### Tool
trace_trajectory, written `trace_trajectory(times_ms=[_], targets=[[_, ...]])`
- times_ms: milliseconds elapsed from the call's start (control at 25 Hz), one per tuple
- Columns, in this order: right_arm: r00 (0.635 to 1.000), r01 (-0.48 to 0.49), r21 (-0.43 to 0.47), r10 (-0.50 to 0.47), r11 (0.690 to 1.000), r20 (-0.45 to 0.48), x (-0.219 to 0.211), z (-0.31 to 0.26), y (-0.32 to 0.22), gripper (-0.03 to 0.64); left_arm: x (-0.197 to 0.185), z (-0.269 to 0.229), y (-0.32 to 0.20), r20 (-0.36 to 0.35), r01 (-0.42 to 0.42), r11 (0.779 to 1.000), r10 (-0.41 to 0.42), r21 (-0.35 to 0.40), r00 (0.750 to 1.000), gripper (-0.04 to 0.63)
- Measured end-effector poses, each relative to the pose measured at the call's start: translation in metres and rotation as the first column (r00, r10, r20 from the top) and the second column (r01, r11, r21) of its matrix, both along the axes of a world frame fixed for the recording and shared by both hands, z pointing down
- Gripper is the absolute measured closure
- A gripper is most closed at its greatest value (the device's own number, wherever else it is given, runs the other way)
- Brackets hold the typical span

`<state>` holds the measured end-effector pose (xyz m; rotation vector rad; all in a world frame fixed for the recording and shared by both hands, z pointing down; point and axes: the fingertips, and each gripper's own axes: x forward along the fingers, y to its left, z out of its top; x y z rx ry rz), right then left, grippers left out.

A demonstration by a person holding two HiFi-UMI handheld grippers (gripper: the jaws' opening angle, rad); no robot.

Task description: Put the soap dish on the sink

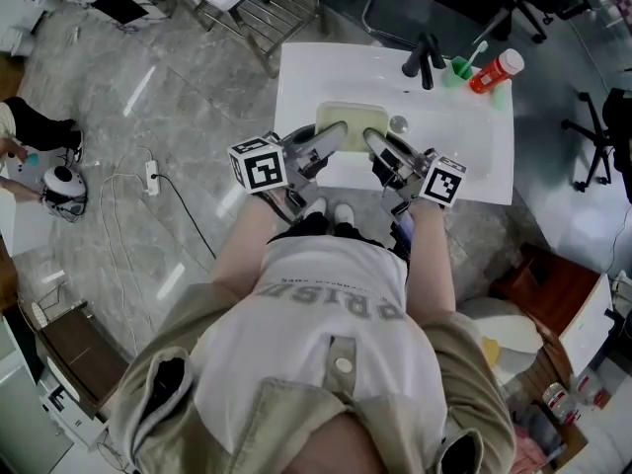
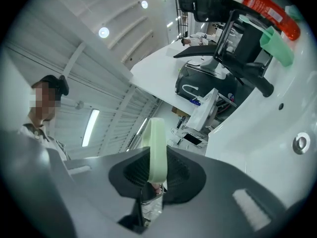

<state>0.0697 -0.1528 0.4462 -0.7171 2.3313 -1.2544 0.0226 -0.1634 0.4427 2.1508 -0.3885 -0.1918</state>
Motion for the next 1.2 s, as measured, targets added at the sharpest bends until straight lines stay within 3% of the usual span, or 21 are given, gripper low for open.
trace_trajectory(times_ms=[200,400,600,720,800,880,960,1080,1200], targets=[[1.0,-0.008,-0.019,0.008,1.0,0.007,0.0,0.002,0.001,0.574,0.001,0.003,0.0,0.009,0.016,1.0,-0.015,-0.023,1.0,0.574],[0.999,-0.037,-0.044,0.036,0.998,-0.013,0.001,0.007,0.001,0.575,0.0,0.012,-0.002,0.121,0.06,0.998,-0.059,-0.006,0.991,0.54],[0.998,-0.061,-0.064,0.06,0.996,-0.019,0.003,0.01,-0.002,0.577,-0.005,0.009,-0.005,0.258,0.04,0.989,-0.076,0.141,0.963,0.375],[0.998,-0.066,-0.077,0.065,0.995,-0.018,0.005,0.011,-0.004,0.577,-0.008,0.006,-0.004,0.323,-0.017,0.973,-0.059,0.229,0.945,0.283],[0.997,-0.071,-0.085,0.07,0.994,-0.021,0.007,0.012,-0.005,0.577,-0.01,0.005,-0.002,0.399,-0.09,0.946,-0.045,0.312,0.916,0.253],[0.997,-0.077,-0.093,0.075,0.993,-0.025,0.01,0.012,-0.006,0.578,-0.013,0.005,0.0,0.492,-0.175,0.899,-0.049,0.4,0.869,0.234],[0.997,-0.081,-0.106,0.079,0.991,-0.025,0.012,0.014,-0.007,0.578,-0.015,0.008,0.002,0.589,-0.275,0.838,-0.067,0.471,0.805,0.224],[0.997,-0.082,-0.128,0.081,0.988,-0.013,0.013,0.016,-0.008,0.58,-0.018,0.02,0.006,0.714,-0.421,0.739,-0.115,0.526,0.69,0.215],[0.996,-0.085,-0.155,0.085,0.984,-0.003,0.012,0.02,-0.009,0.58,-0.019,0.036,0.009,0.773,-0.487,0.694,-0.16,0.531,0.614,0.212]])
